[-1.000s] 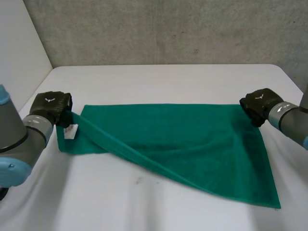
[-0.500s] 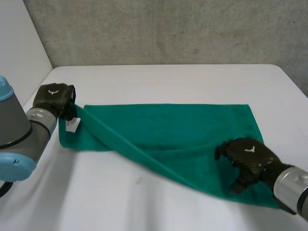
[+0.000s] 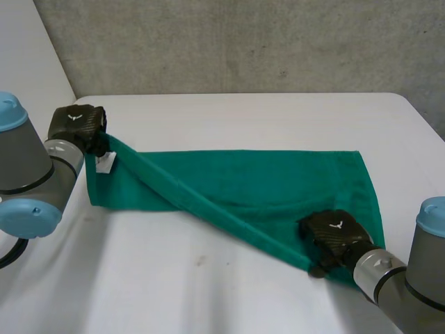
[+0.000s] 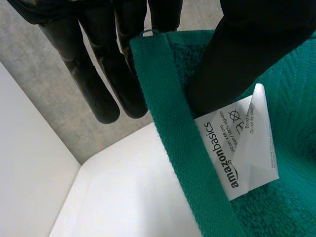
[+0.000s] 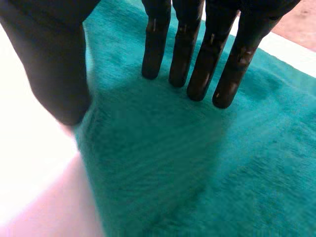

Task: Fold the towel.

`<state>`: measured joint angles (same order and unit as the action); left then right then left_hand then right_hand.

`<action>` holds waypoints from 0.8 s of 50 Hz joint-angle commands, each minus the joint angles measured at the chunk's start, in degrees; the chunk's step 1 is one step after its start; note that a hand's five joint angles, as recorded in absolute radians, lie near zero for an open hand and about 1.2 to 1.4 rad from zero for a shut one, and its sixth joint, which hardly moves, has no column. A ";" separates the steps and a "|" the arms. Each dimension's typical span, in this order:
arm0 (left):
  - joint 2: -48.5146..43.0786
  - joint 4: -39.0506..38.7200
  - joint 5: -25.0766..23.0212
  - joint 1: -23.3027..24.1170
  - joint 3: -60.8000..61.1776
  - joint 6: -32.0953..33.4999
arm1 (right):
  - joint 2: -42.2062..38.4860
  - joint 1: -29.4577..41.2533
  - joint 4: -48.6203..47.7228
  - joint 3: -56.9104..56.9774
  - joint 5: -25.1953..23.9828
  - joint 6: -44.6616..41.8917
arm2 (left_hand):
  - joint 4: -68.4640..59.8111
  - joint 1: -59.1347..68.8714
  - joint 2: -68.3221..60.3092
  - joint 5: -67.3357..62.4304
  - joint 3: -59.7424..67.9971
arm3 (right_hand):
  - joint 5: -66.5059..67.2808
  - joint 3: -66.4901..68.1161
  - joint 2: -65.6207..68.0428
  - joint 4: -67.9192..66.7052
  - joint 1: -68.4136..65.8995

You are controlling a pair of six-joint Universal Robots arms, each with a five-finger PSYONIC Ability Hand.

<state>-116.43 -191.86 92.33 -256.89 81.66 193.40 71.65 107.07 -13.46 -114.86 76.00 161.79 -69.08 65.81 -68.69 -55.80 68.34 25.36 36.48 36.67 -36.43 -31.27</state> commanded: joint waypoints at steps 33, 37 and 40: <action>-0.11 -0.01 0.83 -0.72 -0.01 0.13 | 8.24 -9.77 8.54 -3.61 -2.78 -2.80 | -10.92 14.19 -11.31 -14.20 11.66 | 30.54 29.43 29.23 -29.48 -34.64; -0.11 0.08 0.83 -0.72 -0.01 0.13 | 8.85 -11.44 8.72 -3.96 -3.14 -3.15 | -10.92 14.19 -11.31 -14.20 11.66 | 35.27 34.16 33.97 -34.21 -39.37; -0.11 0.08 0.92 -0.72 -0.01 0.13 | 8.94 -12.58 8.63 -4.66 -3.14 -4.90 | -10.92 14.19 -11.31 -14.20 11.66 | 44.58 43.47 43.28 -43.52 -48.68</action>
<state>-116.54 -191.78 93.15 -257.61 81.67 193.54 79.94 96.87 -4.63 -118.58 73.17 158.84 -69.08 65.81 -68.71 -55.78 68.34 47.59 59.28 59.19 -59.24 -50.54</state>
